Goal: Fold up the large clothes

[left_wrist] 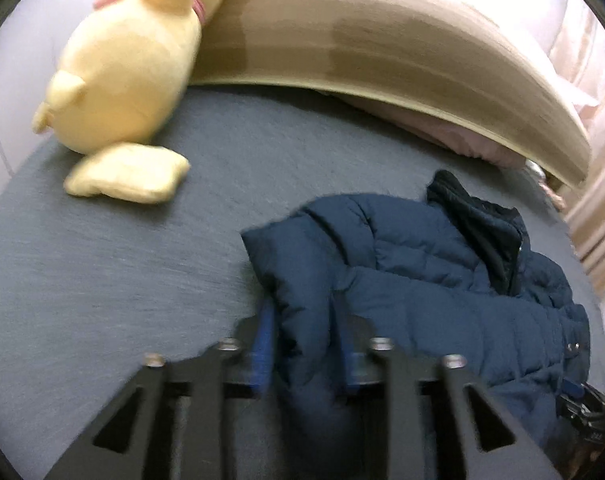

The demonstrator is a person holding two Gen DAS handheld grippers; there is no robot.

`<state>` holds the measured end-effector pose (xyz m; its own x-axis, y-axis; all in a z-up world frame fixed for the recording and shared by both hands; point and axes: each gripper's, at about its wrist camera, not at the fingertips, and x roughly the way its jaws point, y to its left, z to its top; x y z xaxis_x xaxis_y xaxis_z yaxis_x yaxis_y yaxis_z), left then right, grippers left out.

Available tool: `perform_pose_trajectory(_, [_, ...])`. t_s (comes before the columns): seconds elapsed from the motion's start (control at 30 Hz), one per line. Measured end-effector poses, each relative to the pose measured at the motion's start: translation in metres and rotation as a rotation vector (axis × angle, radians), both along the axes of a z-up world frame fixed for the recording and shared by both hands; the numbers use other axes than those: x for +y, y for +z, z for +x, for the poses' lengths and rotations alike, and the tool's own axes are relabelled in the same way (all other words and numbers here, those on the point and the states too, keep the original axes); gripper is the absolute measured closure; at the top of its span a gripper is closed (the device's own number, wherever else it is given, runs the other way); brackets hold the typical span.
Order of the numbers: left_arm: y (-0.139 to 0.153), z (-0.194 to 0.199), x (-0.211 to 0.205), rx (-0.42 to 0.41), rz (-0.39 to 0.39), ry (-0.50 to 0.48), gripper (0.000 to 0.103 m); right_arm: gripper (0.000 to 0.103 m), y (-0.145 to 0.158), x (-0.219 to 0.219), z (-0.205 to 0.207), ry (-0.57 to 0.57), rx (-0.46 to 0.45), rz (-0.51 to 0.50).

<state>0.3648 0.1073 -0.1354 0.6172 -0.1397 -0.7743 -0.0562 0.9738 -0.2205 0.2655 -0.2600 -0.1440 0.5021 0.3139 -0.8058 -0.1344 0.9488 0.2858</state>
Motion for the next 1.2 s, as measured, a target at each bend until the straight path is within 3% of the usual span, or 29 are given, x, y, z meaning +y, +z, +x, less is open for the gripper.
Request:
perform_pose_trajectory(0.03, [0.013, -0.008, -0.002, -0.033, 0.024, 0.012, 0.039, 0.020, 0.006, -0.004, -0.001, -0.003, 0.004, 0.017])
perform_pose_trajectory(0.13, [0.047, -0.037, -0.011, -0.160, 0.078, 0.012, 0.023, 0.020, 0.036, -0.023, -0.009, -0.051, -0.090, 0.092])
perform_pose_trajectory(0.23, [0.064, -0.059, -0.037, -0.224, 0.125, -0.043, 0.022, 0.019, 0.057, -0.046, 0.000, -0.117, -0.126, 0.120])
perform_pose_trajectory(0.4, [0.043, -0.063, -0.092, -0.195, 0.198, -0.142, 0.022, 0.019, 0.035, -0.065, 0.032, -0.195, -0.058, 0.099])
perform_pose_trajectory(0.5, [0.009, -0.056, -0.111, -0.102, 0.276, -0.173, 0.022, 0.019, 0.014, -0.067, 0.046, -0.196, -0.014, 0.094])
perform_pose_trajectory(0.87, [-0.021, -0.050, -0.115, -0.060, 0.282, -0.167, 0.021, 0.017, -0.003, -0.053, 0.057, -0.170, -0.017, 0.016])
perform_pose_trajectory(1.03, [-0.002, -0.057, -0.112, -0.017, 0.256, -0.137, 0.021, 0.016, 0.018, -0.053, 0.050, -0.190, 0.008, 0.013])
perform_pose_trajectory(1.2, [0.040, -0.102, -0.096, -0.050, 0.235, -0.136, 0.021, 0.016, 0.067, -0.065, -0.006, -0.155, -0.088, 0.059])
